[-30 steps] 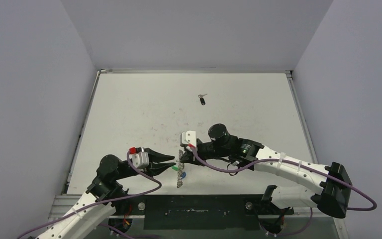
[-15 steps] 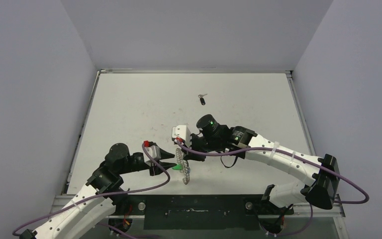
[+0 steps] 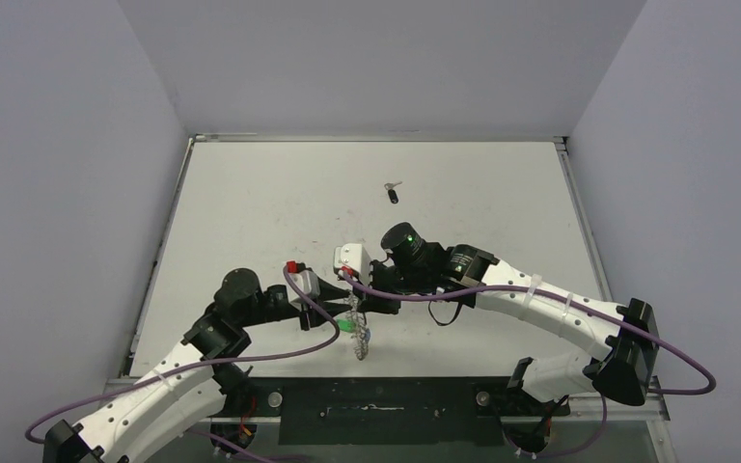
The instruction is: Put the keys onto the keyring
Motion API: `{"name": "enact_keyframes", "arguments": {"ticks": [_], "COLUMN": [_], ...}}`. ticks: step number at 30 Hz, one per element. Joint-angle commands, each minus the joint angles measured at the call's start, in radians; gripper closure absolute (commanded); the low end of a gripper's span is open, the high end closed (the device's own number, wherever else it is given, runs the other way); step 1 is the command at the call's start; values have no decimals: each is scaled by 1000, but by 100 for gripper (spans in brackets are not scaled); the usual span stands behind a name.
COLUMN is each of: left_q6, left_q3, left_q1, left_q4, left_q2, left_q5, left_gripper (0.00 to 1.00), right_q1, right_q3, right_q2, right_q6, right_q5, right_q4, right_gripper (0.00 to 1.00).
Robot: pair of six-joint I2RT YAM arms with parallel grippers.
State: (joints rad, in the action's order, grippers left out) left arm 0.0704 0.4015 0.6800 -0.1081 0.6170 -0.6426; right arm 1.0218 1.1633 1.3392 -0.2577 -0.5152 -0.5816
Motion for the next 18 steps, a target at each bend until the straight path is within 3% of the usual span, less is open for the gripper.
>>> {"name": "enact_keyframes", "arguments": {"ticks": [1, 18], "left_q6": [-37, -51], "left_q3": [-13, -60], "left_q1": [6, 5], "left_q4": [-128, -149], "left_q2": [20, 29], "left_q5": [-48, -62], "left_gripper": [75, 82], "right_q1": [5, 4], "right_q3": [32, 25], "right_q2": [2, -10], "right_q6": [13, 27], "right_q5": [-27, -46], "right_q4": [62, 89], "right_gripper": [100, 100]}}
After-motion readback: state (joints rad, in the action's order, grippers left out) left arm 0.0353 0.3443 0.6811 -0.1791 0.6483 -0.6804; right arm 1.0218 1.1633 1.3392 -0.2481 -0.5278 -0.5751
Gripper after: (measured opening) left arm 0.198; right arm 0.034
